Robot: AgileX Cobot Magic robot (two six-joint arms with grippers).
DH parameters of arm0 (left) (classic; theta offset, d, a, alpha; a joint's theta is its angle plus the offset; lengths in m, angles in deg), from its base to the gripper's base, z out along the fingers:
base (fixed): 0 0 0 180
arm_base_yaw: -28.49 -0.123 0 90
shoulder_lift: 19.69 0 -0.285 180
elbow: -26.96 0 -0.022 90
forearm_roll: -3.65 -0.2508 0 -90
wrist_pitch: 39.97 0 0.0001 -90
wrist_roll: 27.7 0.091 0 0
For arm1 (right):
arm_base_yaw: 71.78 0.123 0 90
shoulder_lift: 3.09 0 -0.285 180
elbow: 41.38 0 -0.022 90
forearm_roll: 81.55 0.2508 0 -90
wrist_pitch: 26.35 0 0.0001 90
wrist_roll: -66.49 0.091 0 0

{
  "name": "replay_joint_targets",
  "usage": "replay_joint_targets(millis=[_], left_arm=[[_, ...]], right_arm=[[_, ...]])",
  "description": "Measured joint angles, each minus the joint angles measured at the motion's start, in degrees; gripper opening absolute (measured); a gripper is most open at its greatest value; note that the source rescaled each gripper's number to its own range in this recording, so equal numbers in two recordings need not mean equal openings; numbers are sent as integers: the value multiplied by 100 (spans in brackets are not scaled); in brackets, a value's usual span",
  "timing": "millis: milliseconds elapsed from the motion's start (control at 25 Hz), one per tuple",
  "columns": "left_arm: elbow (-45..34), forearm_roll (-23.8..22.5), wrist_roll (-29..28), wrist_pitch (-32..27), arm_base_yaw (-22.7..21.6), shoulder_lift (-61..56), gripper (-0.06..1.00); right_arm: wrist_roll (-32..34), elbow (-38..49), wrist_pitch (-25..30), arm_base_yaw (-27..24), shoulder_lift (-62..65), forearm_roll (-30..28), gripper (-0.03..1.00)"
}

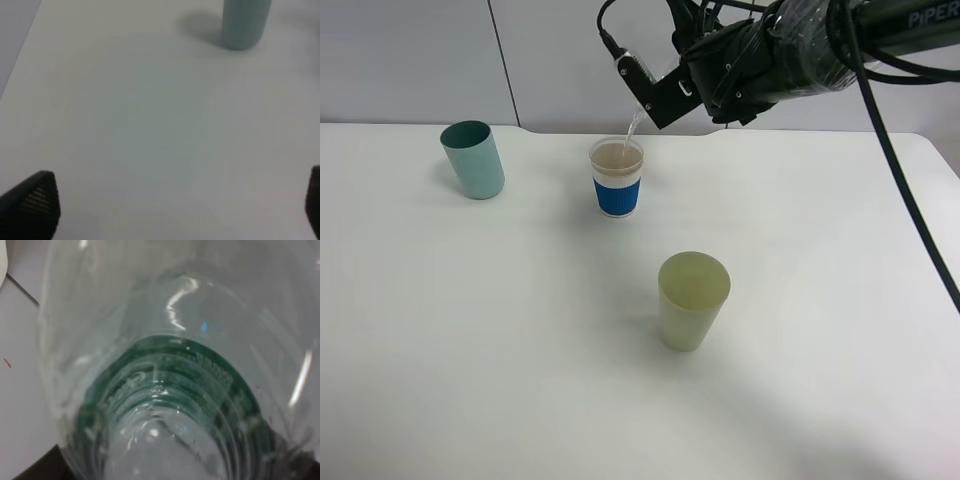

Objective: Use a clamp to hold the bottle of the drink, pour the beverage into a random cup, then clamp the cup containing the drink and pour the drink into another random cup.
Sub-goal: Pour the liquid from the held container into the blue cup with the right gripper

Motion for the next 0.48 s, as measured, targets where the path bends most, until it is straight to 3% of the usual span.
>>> replay_joint_targets(millis=[480], left_arm=[[0,0,0,0,0,0,100]], right_arm=[[-109,-31,123,0,0,-7,0]])
